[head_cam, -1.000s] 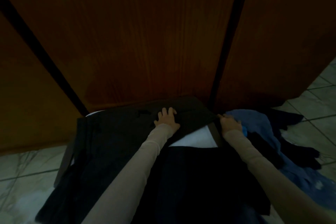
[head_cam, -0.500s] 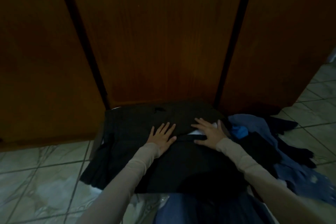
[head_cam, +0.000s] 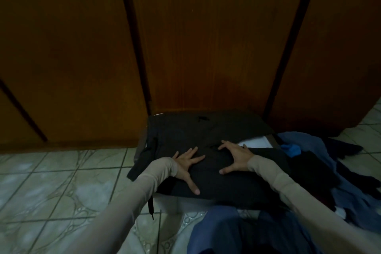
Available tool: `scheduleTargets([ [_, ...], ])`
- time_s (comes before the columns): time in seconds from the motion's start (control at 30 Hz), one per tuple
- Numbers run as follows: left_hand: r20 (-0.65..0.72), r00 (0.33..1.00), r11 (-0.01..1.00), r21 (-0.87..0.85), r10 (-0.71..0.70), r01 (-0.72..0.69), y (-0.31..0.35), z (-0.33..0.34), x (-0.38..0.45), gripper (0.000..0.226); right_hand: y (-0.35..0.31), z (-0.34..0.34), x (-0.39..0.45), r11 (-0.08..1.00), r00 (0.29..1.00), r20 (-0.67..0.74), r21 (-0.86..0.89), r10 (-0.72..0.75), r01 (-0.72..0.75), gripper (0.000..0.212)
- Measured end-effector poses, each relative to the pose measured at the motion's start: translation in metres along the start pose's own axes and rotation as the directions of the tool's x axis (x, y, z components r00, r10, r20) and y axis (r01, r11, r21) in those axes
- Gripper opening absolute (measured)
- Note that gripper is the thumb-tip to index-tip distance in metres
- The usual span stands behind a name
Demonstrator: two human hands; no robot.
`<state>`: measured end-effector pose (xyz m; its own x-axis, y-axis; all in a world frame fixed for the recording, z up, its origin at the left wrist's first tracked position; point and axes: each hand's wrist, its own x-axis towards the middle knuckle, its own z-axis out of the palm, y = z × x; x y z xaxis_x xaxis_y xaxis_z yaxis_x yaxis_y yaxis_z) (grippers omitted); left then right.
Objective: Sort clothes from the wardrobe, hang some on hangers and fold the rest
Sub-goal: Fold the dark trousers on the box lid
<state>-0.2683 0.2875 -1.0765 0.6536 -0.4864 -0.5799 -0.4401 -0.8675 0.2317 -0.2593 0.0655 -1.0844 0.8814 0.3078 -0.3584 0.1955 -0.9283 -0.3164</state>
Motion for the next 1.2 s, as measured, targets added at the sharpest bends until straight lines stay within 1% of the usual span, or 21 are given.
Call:
scheduleTargets([
  [0.1,0.024,0.999,0.995,0.097,-0.033,0.03,-0.001,0.005,-0.004,0.125,-0.012,0.0,0.006,1.0,0.999,0.044,-0.004,0.027,-0.027,0.085],
  [0.17,0.032,0.998,0.988,0.143,-0.055,0.05,-0.002,0.01,-0.007,0.129,-0.02,0.002,0.009,0.998,0.997,0.07,-0.055,0.033,-0.03,0.081],
  [0.23,0.021,0.997,0.985,0.159,-0.075,0.071,-0.002,0.013,-0.009,0.129,-0.024,0.003,0.012,0.997,0.997,0.07,-0.075,0.041,-0.035,0.078],
  [0.27,0.013,0.997,0.988,0.136,-0.08,0.078,-0.001,0.012,-0.011,0.124,-0.025,0.003,0.012,0.997,0.997,0.064,-0.065,0.039,-0.035,0.077],
  [0.3,0.008,0.997,0.993,0.092,-0.077,0.076,0.0,0.008,-0.013,0.116,-0.026,0.002,0.011,0.998,0.998,0.056,-0.051,0.032,-0.029,0.073],
  [0.37,-0.002,0.999,0.997,-0.055,-0.055,0.054,-0.002,-0.005,-0.02,0.091,-0.029,0.001,0.008,1.0,1.0,0.025,-0.016,-0.01,0.011,0.062],
  [0.43,-0.041,0.998,0.958,-0.283,-0.049,0.035,-0.009,-0.019,-0.028,0.061,-0.037,-0.001,0.003,0.996,0.998,-0.015,0.066,-0.065,0.066,0.046],
  [0.47,-0.075,0.995,0.926,-0.377,-0.066,0.033,-0.014,-0.023,-0.03,0.049,-0.043,-0.003,0.0,0.985,0.997,-0.02,0.15,-0.081,0.083,0.041],
  [0.53,-0.134,0.98,0.867,-0.494,-0.146,0.061,-0.019,-0.025,-0.029,0.037,-0.054,-0.008,-0.005,0.943,0.997,0.025,0.328,-0.074,0.062,0.039],
  [0.57,-0.159,0.967,0.846,-0.525,-0.201,0.089,-0.02,-0.024,-0.027,0.036,-0.059,-0.01,-0.007,0.936,0.996,0.061,0.348,-0.071,0.046,0.042],
  [0.6,-0.187,0.949,0.839,-0.532,-0.254,0.119,-0.021,-0.022,-0.024,0.037,-0.062,-0.01,-0.007,0.954,0.993,0.09,0.295,-0.079,0.049,0.046],
  [0.63,-0.219,0.932,0.846,-0.515,-0.289,0.141,-0.019,-0.02,-0.022,0.038,-0.065,-0.009,-0.007,0.979,0.991,0.106,0.194,-0.079,0.058,0.051],
  [0.7,-0.284,0.909,0.874,-0.463,-0.305,0.148,-0.015,-0.019,-0.019,0.04,-0.066,-0.003,-0.006,1.0,0.998,0.064,-0.01,-0.029,0.03,0.065],
  [0.73,-0.311,0.9,0.884,-0.443,-0.306,0.147,-0.014,-0.019,-0.019,0.04,-0.066,-0.001,-0.006,0.998,1.0,0.018,-0.057,0.009,-0.008,0.068],
  [0.77,-0.342,0.887,0.896,-0.416,-0.311,0.153,-0.014,-0.02,-0.019,0.039,-0.065,-0.001,-0.006,0.997,0.998,-0.032,-0.061,0.049,-0.051,0.066],
  [0.83,-0.397,0.854,0.911,-0.369,-0.336,0.187,-0.015,-0.022,-0.019,0.038,-0.06,-0.01,-0.009,0.993,0.987,-0.121,-0.041,0.105,-0.111,0.051],
  [0.9,-0.415,0.836,0.91,-0.356,-0.357,0.212,-0.016,-0.026,-0.02,0.037,-0.05,-0.023,-0.01,0.988,0.976,-0.173,-0.054,0.134,-0.145,0.031],
  [1.03,-0.395,0.847,0.916,-0.324,-0.356,0.235,-0.018,-0.04,-0.021,0.042,-0.023,-0.046,-0.011,0.981,0.945,-0.269,-0.012,0.185,-0.196,0.007],
  [1.13,-0.39,0.855,0.928,-0.281,-0.342,0.243,-0.024,-0.054,-0.019,0.046,0.004,-0.059,-0.01,0.964,0.923,-0.285,0.144,0.258,-0.225,0.004],
  [1.2,-0.411,0.851,0.942,-0.219,-0.325,0.254,-0.025,-0.066,-0.018,0.047,0.018,-0.065,-0.007,0.944,0.906,-0.293,0.219,0.306,-0.248,0.011],
])
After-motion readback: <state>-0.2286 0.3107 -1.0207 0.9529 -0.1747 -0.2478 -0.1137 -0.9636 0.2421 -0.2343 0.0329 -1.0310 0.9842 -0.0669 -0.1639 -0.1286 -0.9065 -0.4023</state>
